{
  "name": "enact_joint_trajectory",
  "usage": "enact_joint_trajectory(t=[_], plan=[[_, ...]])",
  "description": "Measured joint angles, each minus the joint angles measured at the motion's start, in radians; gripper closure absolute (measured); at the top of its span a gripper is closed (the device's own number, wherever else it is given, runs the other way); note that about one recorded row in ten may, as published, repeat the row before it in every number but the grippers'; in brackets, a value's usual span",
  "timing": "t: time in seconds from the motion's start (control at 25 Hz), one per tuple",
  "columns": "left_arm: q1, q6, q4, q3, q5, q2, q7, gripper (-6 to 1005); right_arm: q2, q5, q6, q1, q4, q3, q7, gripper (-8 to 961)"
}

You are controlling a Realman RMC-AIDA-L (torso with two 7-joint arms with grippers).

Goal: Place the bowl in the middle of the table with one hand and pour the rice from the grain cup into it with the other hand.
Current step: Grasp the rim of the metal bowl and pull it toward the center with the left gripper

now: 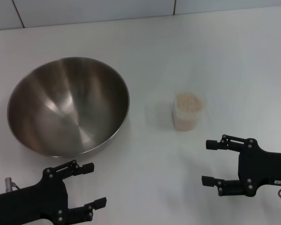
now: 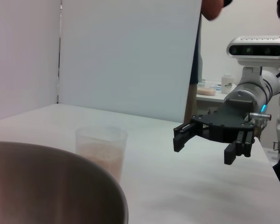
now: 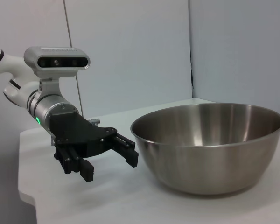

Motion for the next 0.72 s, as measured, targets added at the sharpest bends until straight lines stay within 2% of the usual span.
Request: enact_joint_trajectory(t=[0.36, 0.48, 0.52, 0.56, 0.6, 0.68, 0.72], plan=[[0.001, 0.005, 0.002, 0.000, 0.000, 0.000, 0.000, 202, 0.000, 0.000, 0.001, 0.000, 0.000, -0.001, -0.001, 123], [0.007, 0.069, 0.012, -0.018, -0.002, 0.002, 0.004, 202, 0.000, 0.000, 0.001, 0.000, 0.000, 0.000, -0.001, 125], [0.013, 0.170, 0.028, -0.088, -0.007, -0.006, 0.010, 202, 0.000, 0.000, 0.001, 0.000, 0.000, -0.001, -0.001, 125], [0.013, 0.170, 0.028, -0.088, -0.007, -0.006, 0.010, 202, 0.000, 0.000, 0.001, 0.000, 0.000, -0.001, -0.001, 125], [0.015, 0.216, 0.038, -0.135, -0.009, -0.014, 0.012, 202, 0.000, 0.000, 0.001, 0.000, 0.000, 0.000, -0.001, 126], [0.017, 0.296, 0.063, -0.248, -0.009, -0.042, -0.002, 202, 0.000, 0.000, 0.002, 0.000, 0.000, -0.001, -0.001, 127], [0.016, 0.307, 0.136, -0.379, -0.002, -0.071, -0.104, 202, 0.000, 0.000, 0.002, 0.000, 0.000, -0.001, -0.001, 127]])
